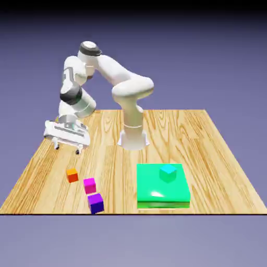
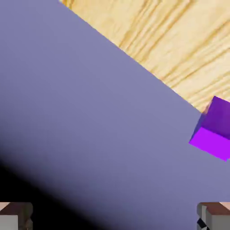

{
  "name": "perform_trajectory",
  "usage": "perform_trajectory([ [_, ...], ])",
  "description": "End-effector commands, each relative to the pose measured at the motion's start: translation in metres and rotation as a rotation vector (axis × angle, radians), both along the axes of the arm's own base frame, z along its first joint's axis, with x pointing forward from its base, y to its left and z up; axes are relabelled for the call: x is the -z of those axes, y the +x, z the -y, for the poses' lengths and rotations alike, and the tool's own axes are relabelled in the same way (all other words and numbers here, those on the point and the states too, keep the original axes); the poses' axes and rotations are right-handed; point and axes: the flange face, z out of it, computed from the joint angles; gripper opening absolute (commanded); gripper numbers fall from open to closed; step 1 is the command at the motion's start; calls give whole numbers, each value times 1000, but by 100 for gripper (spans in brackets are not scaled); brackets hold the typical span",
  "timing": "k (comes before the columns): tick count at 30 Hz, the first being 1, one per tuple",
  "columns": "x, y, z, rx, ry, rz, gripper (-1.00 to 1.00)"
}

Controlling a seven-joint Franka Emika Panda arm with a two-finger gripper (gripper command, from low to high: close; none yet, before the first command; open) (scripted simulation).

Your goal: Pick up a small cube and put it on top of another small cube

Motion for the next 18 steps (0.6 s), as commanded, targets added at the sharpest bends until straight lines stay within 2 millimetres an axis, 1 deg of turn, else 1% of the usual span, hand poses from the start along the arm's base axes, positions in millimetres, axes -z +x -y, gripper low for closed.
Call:
perform_trajectory([
  [1, 15, -2, -6, 12, 56, -27, 0],
  [5, 74, -13, -37, 55, 274, -148, 0],
  [6, 78, -14, -39, 58, 290, -158, 0],
  [7, 78, -14, -39, 58, 290, -158, 0],
  [13, 94, -4, -35, 68, 282, -173, 0],
  [18, 105, 6, -35, 73, 279, -177, 0],
])
